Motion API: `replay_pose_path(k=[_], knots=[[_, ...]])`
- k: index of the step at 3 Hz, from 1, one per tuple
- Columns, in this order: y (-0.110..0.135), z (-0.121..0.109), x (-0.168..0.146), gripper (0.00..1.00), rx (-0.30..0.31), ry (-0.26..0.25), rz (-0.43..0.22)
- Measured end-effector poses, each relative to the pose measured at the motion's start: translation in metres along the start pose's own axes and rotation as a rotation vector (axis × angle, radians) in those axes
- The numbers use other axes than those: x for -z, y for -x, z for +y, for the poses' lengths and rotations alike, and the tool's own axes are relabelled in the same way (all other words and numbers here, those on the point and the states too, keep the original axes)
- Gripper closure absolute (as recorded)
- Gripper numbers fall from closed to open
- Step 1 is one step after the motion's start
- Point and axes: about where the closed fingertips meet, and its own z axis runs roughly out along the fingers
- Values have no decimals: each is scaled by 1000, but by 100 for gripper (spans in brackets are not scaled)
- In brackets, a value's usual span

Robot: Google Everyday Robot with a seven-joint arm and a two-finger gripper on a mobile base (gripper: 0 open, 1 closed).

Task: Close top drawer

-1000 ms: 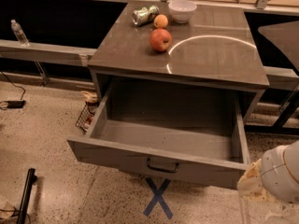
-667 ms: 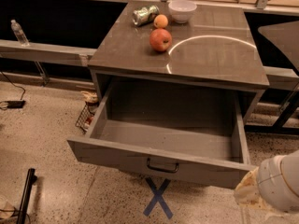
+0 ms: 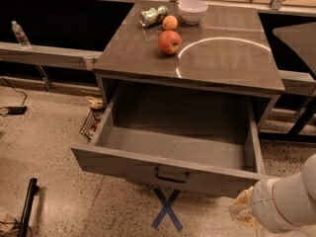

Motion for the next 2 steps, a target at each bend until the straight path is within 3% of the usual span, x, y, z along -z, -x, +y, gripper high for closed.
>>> replay_pose_path(k=[2], knots=[[-11, -44, -31, 100, 18, -149, 56]])
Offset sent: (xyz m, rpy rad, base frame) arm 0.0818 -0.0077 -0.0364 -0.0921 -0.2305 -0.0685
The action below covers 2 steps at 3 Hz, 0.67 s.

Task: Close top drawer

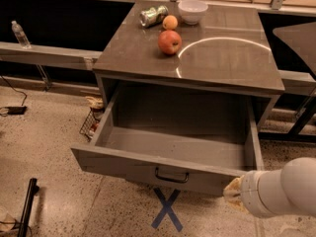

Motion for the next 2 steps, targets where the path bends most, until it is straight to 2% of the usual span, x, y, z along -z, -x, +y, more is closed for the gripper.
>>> replay_pose_path(k=[1, 2], knots=[[1, -18, -9, 100, -6, -55, 12], [4, -34, -20, 100, -7, -89, 18]])
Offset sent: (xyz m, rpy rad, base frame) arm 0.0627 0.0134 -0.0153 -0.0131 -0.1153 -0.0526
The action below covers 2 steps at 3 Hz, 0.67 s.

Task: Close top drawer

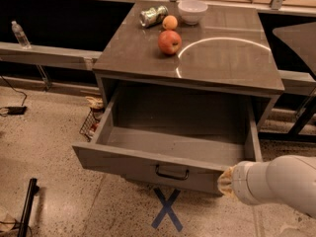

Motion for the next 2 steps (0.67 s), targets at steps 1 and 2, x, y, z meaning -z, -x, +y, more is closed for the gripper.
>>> replay_pose_path(k=[1, 2], knots=[[0, -18, -15, 100, 7, -22, 10], [0, -45, -39, 100, 23, -40, 19]])
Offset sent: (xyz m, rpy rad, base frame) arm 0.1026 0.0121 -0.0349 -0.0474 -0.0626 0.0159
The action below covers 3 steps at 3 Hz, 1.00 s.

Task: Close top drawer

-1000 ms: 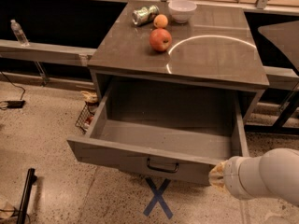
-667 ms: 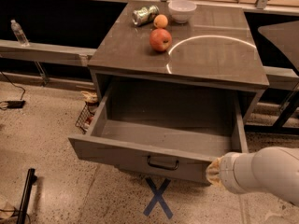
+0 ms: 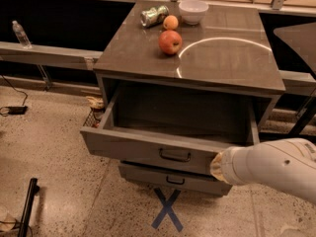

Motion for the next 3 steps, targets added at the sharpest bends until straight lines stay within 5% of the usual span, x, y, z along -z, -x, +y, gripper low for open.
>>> replay_pose_path(k=[3], knots=[[-17, -70, -63, 100, 91, -20, 70]])
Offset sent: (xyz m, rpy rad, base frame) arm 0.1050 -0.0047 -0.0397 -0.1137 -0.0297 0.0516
